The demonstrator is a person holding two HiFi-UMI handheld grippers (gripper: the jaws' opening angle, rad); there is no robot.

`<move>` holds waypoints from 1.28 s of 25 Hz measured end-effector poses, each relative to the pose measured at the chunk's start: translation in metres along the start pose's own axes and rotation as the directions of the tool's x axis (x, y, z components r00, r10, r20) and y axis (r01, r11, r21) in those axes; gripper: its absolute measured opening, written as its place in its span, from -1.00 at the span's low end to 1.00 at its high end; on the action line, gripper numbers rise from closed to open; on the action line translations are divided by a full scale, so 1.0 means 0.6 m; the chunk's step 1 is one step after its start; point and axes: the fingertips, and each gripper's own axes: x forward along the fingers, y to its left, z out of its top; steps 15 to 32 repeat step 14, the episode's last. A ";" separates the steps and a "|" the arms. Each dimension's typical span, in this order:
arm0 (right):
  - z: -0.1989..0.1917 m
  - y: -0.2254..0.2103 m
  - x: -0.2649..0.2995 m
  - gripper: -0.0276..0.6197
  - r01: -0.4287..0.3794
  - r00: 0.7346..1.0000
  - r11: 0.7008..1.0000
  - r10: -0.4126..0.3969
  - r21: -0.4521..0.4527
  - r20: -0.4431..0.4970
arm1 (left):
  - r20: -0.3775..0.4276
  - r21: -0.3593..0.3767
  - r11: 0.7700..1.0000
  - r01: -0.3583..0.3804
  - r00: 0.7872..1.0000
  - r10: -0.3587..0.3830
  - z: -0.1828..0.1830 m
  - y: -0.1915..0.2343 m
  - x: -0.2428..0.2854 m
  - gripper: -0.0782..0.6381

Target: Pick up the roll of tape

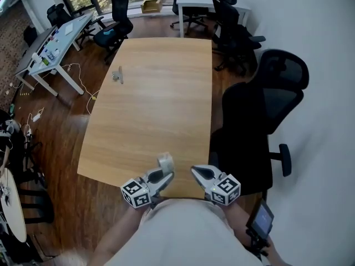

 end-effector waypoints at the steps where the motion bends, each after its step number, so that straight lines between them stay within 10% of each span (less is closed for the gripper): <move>1: -0.001 0.002 0.002 -0.89 -0.005 1.000 1.000 0.005 0.000 0.000 | 0.002 0.002 1.000 -0.008 1.000 0.008 0.000 0.001 -0.002 -0.47; 32: -0.020 0.022 0.014 -0.89 -0.039 0.999 0.999 0.039 -0.002 -0.022 | 0.017 -0.026 0.997 -0.067 0.998 0.067 -0.018 0.002 -0.031 -0.46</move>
